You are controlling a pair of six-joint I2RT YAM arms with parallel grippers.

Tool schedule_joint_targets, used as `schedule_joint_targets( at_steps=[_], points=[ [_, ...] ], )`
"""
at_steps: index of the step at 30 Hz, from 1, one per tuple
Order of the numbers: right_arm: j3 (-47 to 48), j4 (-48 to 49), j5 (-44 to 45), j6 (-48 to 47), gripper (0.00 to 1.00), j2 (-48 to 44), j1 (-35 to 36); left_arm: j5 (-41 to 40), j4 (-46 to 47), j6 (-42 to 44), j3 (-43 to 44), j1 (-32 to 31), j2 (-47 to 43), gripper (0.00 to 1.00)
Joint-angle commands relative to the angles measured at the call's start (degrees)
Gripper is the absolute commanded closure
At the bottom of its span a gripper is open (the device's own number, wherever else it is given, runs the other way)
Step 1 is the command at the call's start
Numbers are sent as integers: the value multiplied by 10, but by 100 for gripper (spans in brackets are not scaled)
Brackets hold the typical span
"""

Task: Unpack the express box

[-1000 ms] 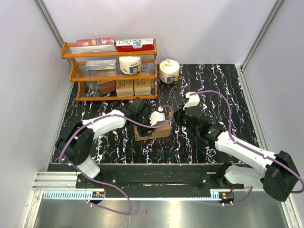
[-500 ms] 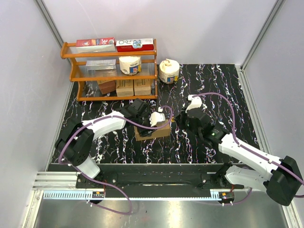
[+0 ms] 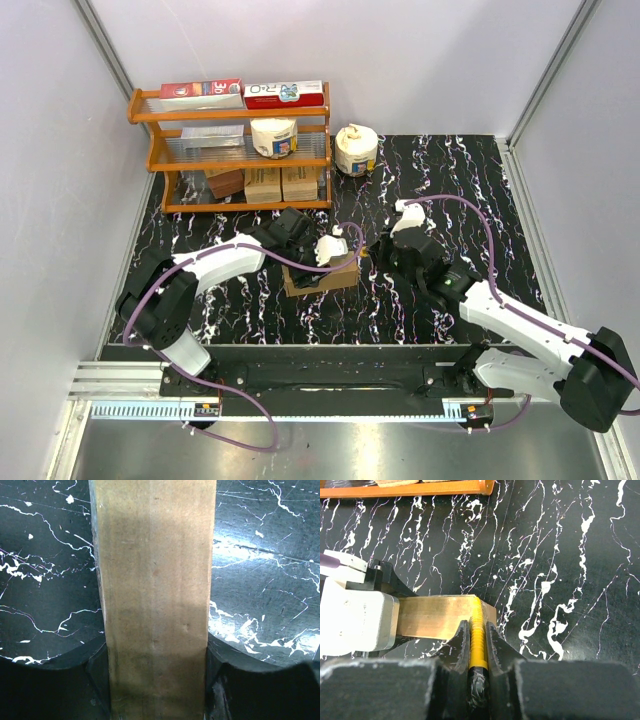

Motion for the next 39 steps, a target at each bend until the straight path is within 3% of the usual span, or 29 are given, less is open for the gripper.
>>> schedule_joint_targets(
  at_steps=[1, 32, 39],
  points=[
    [15, 24, 26, -4, 100, 0, -3, -30, -8, 9, -10, 1, -3, 51],
    [11, 54, 14, -6, 100, 40, -4, -29, -13, 3, -6, 2, 3, 53],
    [29, -34, -38, 5, 100, 45, -3, -62, -13, -38, 3, 1, 13, 55]
  ],
)
